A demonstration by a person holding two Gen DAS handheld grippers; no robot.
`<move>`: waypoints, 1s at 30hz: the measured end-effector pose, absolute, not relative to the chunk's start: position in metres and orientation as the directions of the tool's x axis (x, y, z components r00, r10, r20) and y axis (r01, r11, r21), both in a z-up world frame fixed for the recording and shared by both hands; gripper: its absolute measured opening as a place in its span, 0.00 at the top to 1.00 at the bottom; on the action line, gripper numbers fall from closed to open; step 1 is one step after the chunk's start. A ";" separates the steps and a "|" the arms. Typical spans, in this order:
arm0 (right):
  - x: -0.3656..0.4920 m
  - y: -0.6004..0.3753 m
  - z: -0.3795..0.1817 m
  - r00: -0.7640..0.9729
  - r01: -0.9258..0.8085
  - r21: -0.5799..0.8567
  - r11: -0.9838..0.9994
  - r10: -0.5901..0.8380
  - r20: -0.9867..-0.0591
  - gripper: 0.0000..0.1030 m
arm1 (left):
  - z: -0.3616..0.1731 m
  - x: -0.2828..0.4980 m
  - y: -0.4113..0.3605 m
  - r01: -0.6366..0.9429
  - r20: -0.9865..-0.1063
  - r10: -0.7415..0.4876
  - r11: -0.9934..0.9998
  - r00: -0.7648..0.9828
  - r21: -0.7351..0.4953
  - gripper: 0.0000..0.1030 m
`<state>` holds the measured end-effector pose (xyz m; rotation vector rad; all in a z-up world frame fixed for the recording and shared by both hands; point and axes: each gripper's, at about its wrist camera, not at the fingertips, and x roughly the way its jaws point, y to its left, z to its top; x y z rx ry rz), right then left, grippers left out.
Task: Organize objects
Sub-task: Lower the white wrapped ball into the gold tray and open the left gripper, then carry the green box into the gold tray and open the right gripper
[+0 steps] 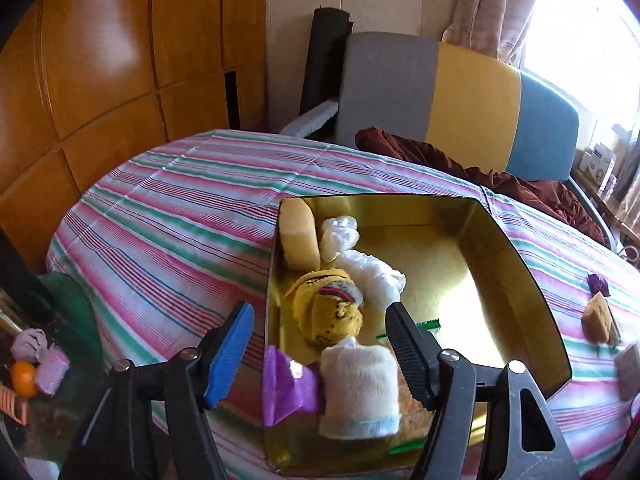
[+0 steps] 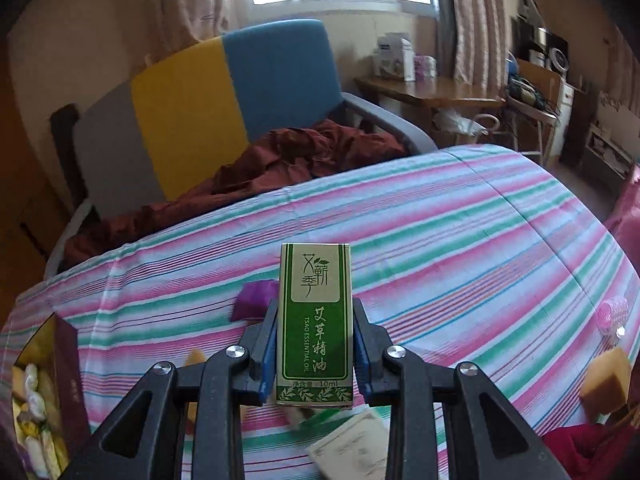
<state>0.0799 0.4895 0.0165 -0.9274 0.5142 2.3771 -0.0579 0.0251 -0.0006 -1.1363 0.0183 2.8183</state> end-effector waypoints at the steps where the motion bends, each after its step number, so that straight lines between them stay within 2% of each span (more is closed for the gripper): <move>1: 0.073 0.475 0.022 -0.643 -0.565 0.159 -0.810 0.311 -0.700 0.70 | 0.000 -0.055 0.023 -0.096 -0.689 0.089 -0.995 -0.719 -0.028 0.32; 8: 0.007 0.342 0.041 -0.703 -0.252 0.145 -0.957 0.078 -0.707 0.70 | 0.003 -0.042 0.009 -0.082 -0.676 0.102 -0.995 -0.730 -0.061 0.27; 12: -0.027 0.265 0.028 -0.654 -0.085 0.164 -0.983 -0.069 -0.753 0.70 | 0.000 -0.039 0.001 -0.067 -0.683 0.105 -0.994 -0.723 -0.082 0.27; 15: -0.051 0.217 0.012 -0.599 -0.014 0.168 -0.986 -0.126 -0.790 0.70 | -0.001 -0.037 -0.005 -0.059 -0.687 0.110 -0.993 -0.718 -0.098 0.27; 18: -0.074 0.184 -0.008 -0.541 0.013 0.179 -0.984 -0.158 -0.826 0.70 | -0.003 -0.036 -0.011 -0.047 -0.686 0.111 -0.993 -0.719 -0.112 0.27; 23: -0.112 0.161 -0.043 -0.441 -0.038 0.269 -0.962 -0.226 -0.869 0.70 | -0.007 -0.039 -0.022 -0.019 -0.694 0.104 -0.991 -0.713 -0.129 0.25; 25: -0.124 0.157 -0.056 -0.401 -0.049 0.357 -0.933 -0.309 -0.862 0.68 | -0.009 -0.040 -0.024 -0.015 -0.698 0.107 -0.990 -0.708 -0.137 0.25; 27: -0.130 0.151 -0.067 -0.356 -0.057 0.456 -0.888 -0.409 -0.840 0.61 | -0.010 -0.040 -0.024 -0.014 -0.697 0.106 -0.991 -0.709 -0.137 0.25; 30: -0.128 0.145 -0.068 -0.356 -0.036 0.526 -0.850 -0.481 -0.802 0.59 | -0.010 -0.040 -0.026 -0.015 -0.696 0.111 -0.990 -0.710 -0.142 0.25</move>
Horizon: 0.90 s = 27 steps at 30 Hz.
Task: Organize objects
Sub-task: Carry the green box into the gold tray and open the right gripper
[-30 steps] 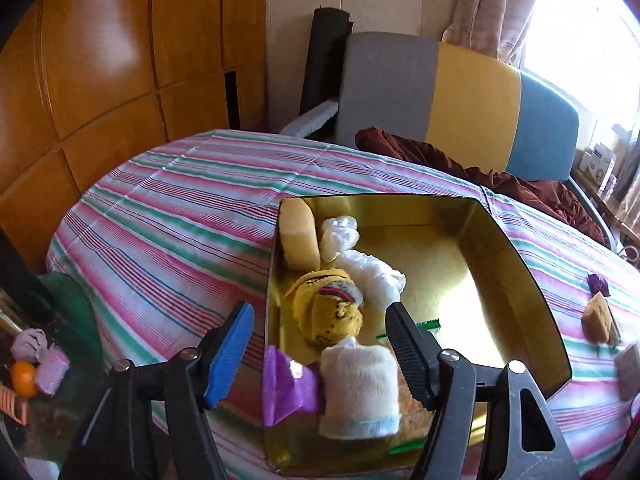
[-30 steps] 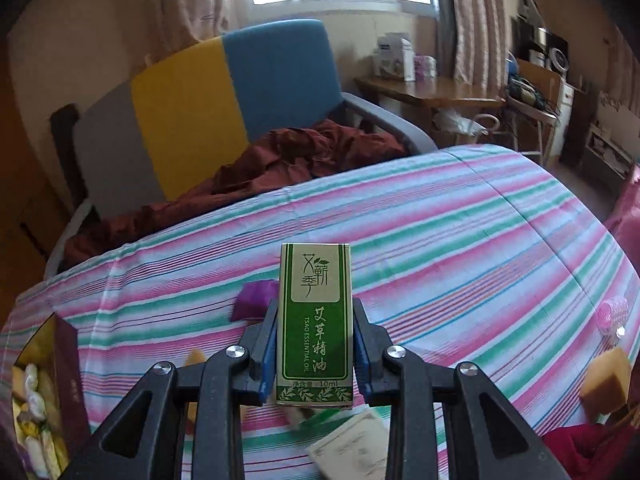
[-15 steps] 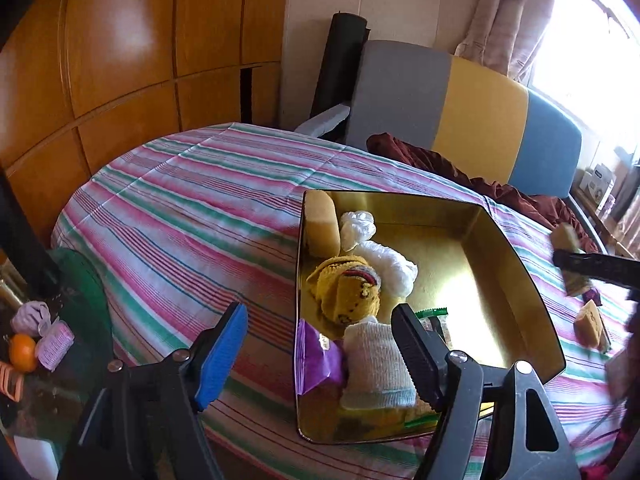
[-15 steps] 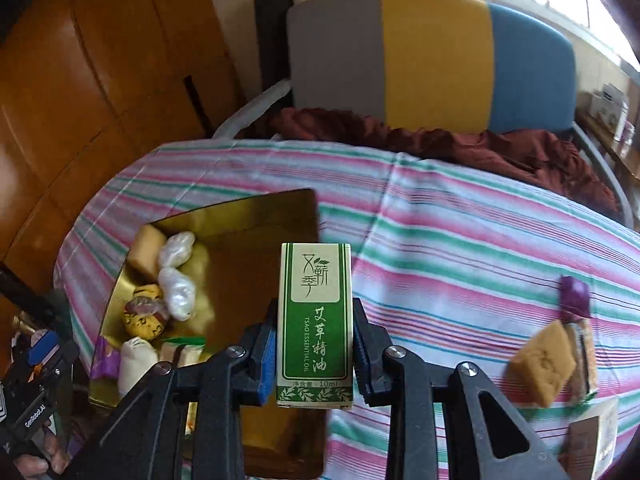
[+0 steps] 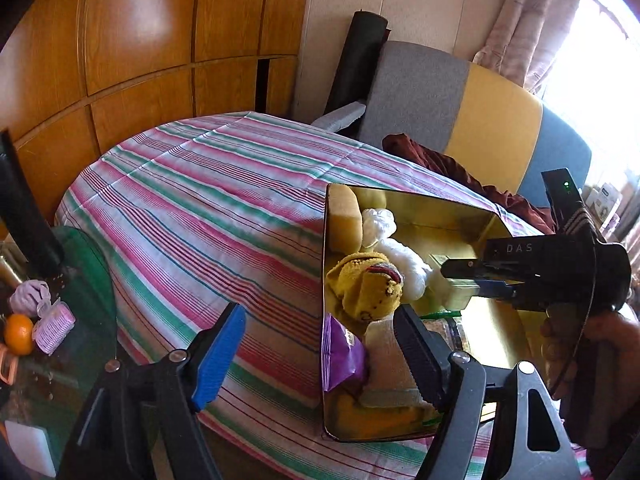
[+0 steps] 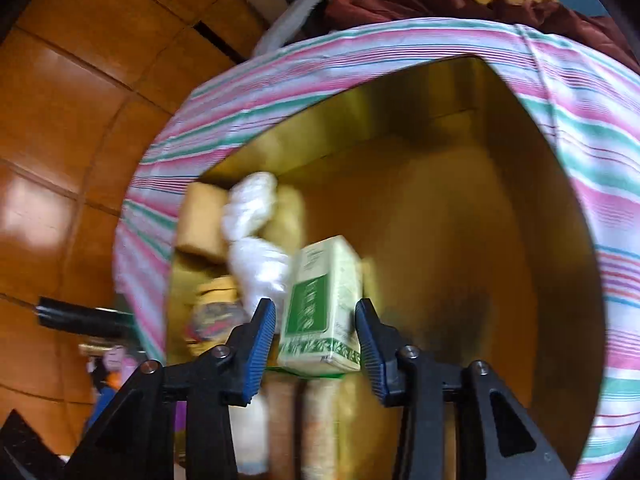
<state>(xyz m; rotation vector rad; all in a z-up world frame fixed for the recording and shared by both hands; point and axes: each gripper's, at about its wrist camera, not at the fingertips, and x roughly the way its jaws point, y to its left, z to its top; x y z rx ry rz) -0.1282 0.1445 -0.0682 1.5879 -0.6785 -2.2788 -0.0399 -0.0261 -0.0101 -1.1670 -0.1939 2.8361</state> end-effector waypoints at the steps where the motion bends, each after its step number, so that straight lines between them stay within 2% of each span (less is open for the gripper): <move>1: -0.126 0.144 -0.067 -0.357 -0.028 0.532 -0.846 -0.488 -0.796 0.59 | -0.010 -0.040 -0.026 -0.015 -0.696 0.109 -0.990 -0.709 -0.140 0.25; 5: -0.111 0.146 -0.057 -0.387 -0.019 0.510 -0.860 -0.464 -0.797 0.59 | -0.012 -0.040 -0.026 -0.011 -0.702 0.107 -0.990 -0.704 -0.141 0.25; 16: -0.052 0.158 -0.021 -0.513 0.048 0.275 -0.960 -0.260 -0.818 0.57 | -0.003 -0.030 -0.011 -0.057 -0.685 0.124 -0.991 -0.718 -0.120 0.24; 27: 0.003 0.230 -0.013 -0.573 -0.069 0.249 -0.966 -0.166 -0.802 0.57 | 0.002 -0.016 0.015 -0.129 -0.680 0.154 -0.988 -0.717 -0.089 0.24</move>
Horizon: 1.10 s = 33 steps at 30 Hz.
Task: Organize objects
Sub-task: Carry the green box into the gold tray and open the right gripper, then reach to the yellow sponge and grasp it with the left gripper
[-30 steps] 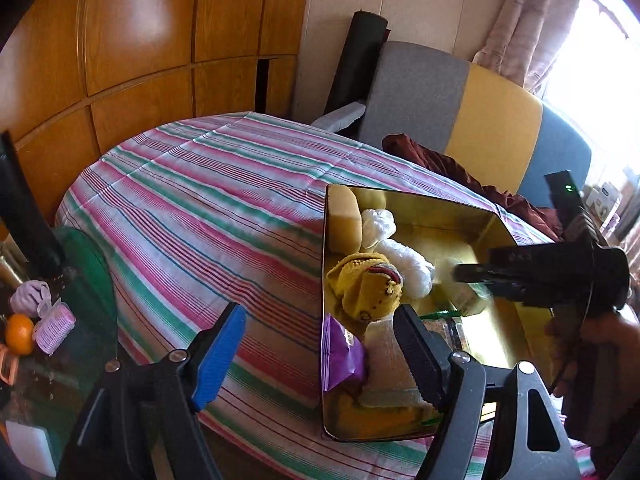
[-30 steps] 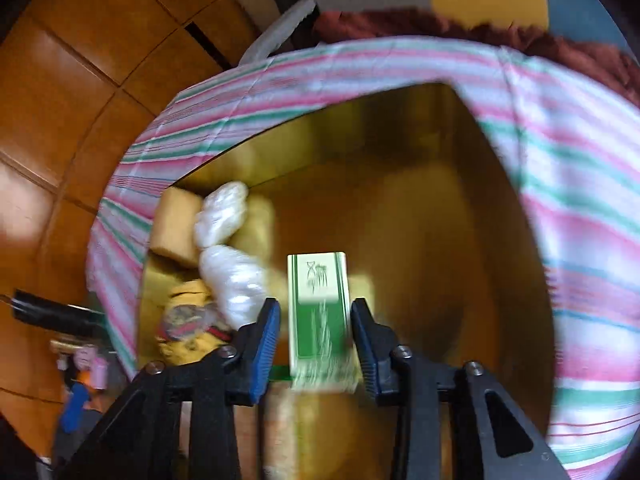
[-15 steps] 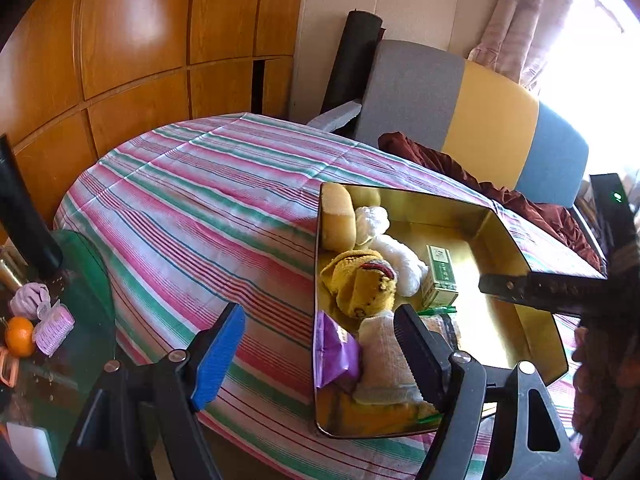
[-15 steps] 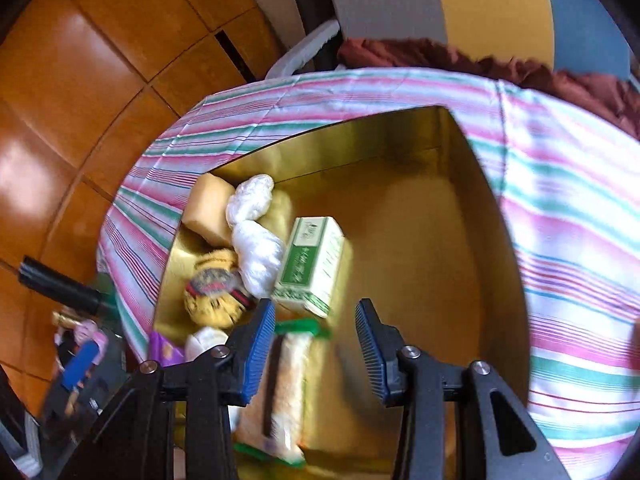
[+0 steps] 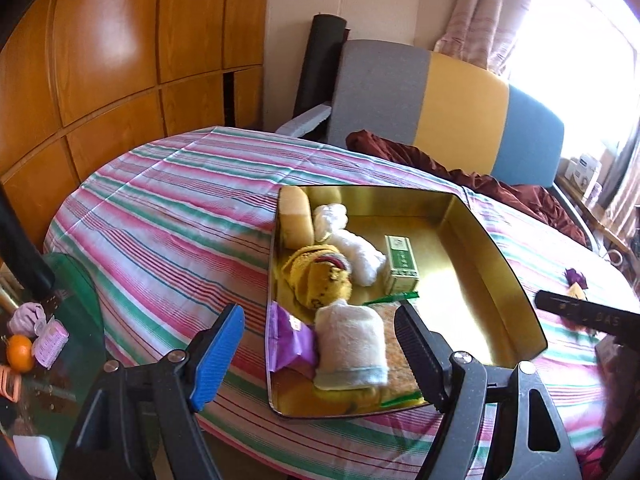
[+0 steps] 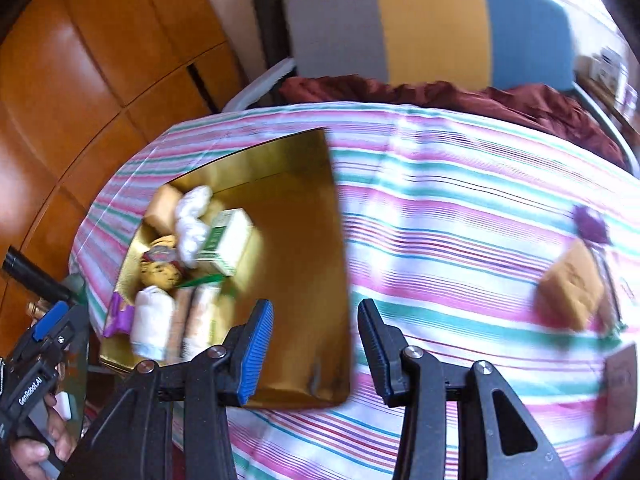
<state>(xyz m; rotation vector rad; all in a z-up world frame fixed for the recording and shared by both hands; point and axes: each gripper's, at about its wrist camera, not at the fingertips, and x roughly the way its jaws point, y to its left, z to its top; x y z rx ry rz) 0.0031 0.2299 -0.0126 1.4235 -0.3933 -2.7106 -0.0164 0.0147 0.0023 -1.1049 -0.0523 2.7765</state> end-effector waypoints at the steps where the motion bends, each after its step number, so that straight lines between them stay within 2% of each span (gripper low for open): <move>1: 0.010 0.240 -0.012 -0.578 -0.091 0.250 -0.964 -0.153 -0.802 0.57 | 0.002 -0.016 0.019 -0.138 -0.682 0.158 -0.987 -0.714 -0.085 0.24; 12: 0.066 0.393 -0.003 -0.599 -0.409 0.249 -0.878 0.053 -0.799 0.57 | 0.006 -0.004 0.071 -0.298 -0.680 0.263 -0.952 -0.684 -0.069 0.24; 19: 0.111 0.504 -0.009 -0.604 -0.680 0.326 -0.657 0.250 -0.757 0.56 | 0.012 0.001 0.124 -0.421 -0.683 0.335 -0.906 -0.649 -0.044 0.24; 21: 0.124 0.527 -0.025 -0.593 -0.737 0.413 -0.535 0.218 -0.775 0.53 | 0.013 0.005 0.142 -0.464 -0.682 0.357 -0.885 -0.638 -0.030 0.24; 23: 0.133 0.540 -0.030 -0.637 -0.729 0.507 -0.460 0.185 -0.749 0.53 | 0.012 0.007 0.163 -0.506 -0.689 0.382 -0.862 -0.616 -0.026 0.22; 28: 0.123 0.536 -0.030 -0.639 -0.713 0.504 -0.488 0.154 -0.754 0.53 | 0.005 0.015 0.220 -0.623 -0.711 0.450 -0.782 -0.540 -0.022 0.20; 33: 0.120 0.533 -0.033 -0.654 -0.689 0.522 -0.503 0.121 -0.746 0.52 | -0.005 0.020 0.276 -0.700 -0.731 0.470 -0.714 -0.496 0.015 0.13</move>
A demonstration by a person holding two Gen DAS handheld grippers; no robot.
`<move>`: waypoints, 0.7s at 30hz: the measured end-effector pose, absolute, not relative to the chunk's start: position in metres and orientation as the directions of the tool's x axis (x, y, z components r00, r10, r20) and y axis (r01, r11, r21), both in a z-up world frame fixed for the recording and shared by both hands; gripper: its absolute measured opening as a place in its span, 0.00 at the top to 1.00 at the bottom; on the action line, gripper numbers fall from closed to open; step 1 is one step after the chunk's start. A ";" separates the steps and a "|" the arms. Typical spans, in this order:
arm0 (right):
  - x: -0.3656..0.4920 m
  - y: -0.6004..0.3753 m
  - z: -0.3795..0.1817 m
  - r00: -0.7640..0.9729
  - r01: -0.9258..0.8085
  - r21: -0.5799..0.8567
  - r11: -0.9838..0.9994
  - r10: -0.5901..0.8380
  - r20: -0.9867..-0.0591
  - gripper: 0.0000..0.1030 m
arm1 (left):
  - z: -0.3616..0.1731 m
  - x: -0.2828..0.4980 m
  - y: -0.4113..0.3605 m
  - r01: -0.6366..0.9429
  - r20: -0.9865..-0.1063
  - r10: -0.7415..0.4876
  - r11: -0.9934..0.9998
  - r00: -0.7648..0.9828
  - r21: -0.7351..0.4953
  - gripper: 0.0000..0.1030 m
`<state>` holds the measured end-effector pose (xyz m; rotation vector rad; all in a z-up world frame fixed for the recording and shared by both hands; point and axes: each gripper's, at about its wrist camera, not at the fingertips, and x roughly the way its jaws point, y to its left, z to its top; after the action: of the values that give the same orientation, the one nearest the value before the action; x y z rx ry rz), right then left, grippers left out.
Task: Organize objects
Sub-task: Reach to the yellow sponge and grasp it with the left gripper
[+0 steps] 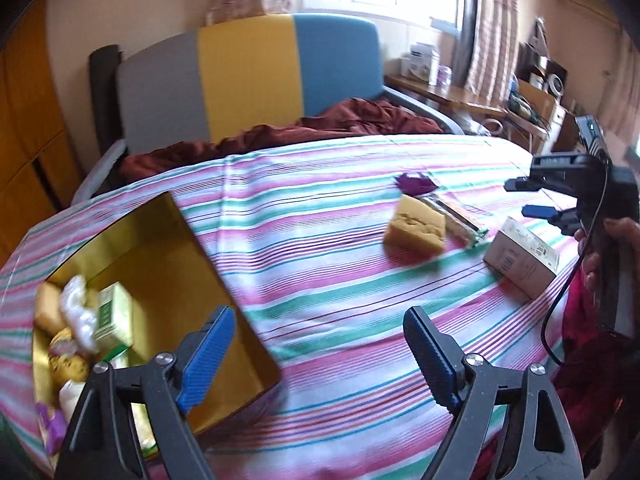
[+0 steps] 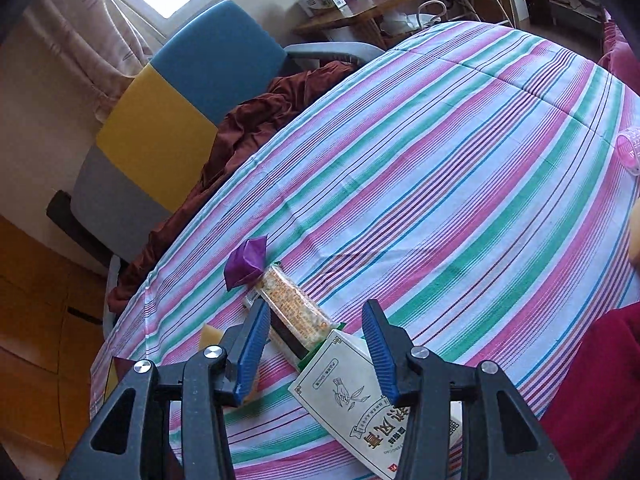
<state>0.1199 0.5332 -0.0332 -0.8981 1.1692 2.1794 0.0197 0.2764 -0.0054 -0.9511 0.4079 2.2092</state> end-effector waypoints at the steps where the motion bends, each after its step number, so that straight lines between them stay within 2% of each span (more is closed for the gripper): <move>1: 0.121 0.535 -0.034 -0.661 -0.685 0.533 -0.496 0.116 -0.742 0.53 | -0.008 0.020 0.286 -0.712 -0.736 0.470 -0.702 -0.488 0.024 0.12; 12: 0.118 0.537 -0.038 -0.669 -0.670 0.553 -0.495 0.080 -0.739 0.53 | -0.032 0.012 0.393 -0.829 -0.738 0.509 -0.546 -0.443 0.121 0.09; 21: 0.116 0.539 -0.043 -0.669 -0.665 0.568 -0.485 0.048 -0.742 0.52 | -0.063 -0.008 0.462 -0.848 -0.747 0.465 -0.470 -0.474 0.245 0.03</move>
<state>0.1162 0.5393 -0.0431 -0.9357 1.2549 2.1846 -0.0078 0.4623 -0.0631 -0.7746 0.7830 2.0153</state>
